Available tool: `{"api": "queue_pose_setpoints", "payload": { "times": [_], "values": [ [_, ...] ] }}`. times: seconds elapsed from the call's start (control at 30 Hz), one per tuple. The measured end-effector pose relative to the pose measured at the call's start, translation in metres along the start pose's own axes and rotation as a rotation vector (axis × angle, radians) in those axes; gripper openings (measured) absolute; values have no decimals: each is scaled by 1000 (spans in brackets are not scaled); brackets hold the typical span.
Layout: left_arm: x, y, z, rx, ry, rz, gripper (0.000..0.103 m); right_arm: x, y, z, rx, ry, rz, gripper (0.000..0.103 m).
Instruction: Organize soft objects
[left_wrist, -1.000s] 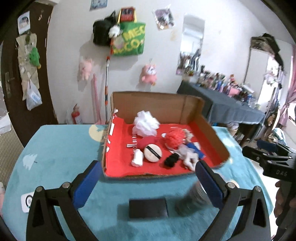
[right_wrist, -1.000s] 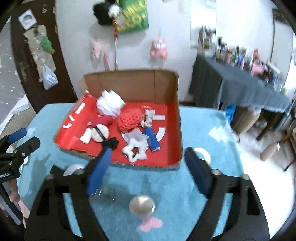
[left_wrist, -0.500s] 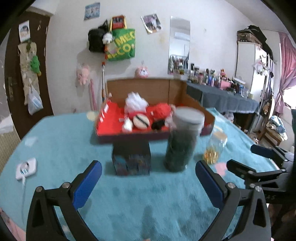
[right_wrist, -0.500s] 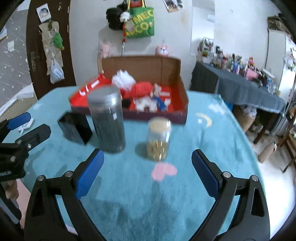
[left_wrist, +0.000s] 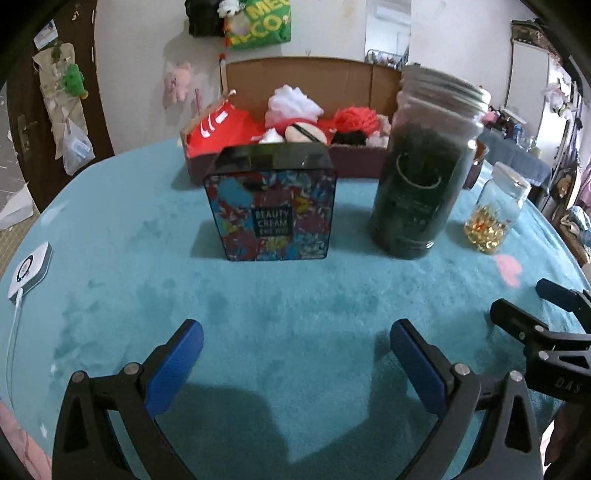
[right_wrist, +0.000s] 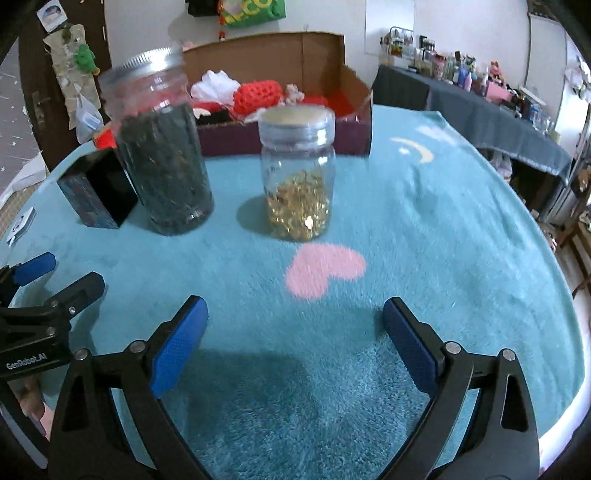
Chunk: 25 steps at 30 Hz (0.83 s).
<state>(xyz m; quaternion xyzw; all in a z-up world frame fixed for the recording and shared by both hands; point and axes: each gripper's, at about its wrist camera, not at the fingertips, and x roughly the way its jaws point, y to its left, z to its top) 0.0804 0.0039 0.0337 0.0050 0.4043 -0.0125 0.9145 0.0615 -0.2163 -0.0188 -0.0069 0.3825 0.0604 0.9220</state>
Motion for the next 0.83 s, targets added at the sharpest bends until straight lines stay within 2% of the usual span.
{"api": "queue_pose_setpoints", "payload": {
  "times": [0.27,0.83],
  "values": [
    [1,-2,-4,-7,20,32,103,1,4,-2,-13,-9,-31,97],
    [-1,-1,-6,-14,15,28,103,0,4,-4,-2,-16,-32,98]
  ]
}}
